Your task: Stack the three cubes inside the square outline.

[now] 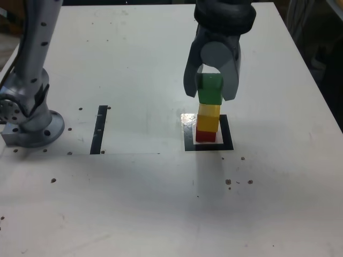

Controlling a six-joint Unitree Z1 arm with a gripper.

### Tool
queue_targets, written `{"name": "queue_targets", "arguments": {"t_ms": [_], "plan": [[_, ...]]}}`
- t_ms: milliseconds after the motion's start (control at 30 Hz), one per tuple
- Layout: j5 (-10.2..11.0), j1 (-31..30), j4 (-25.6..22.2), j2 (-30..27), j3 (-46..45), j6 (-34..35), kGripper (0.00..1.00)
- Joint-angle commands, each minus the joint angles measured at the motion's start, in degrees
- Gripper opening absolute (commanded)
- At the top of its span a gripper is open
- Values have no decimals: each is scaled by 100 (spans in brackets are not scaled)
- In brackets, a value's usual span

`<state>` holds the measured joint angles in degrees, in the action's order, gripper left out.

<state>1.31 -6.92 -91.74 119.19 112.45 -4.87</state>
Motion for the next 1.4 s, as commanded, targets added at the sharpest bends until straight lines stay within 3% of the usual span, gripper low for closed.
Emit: {"name": "queue_targets", "arguments": {"t_ms": [0,300,833,1100,1367], "plan": [[-36,15,-78,44,29,-17,23],[-185,67,-74,182,-17,-86,29],[-210,171,-98,429,125,-207,79],[-203,235,-117,478,57,-259,82],[-132,235,-142,299,59,-241,95]]}}
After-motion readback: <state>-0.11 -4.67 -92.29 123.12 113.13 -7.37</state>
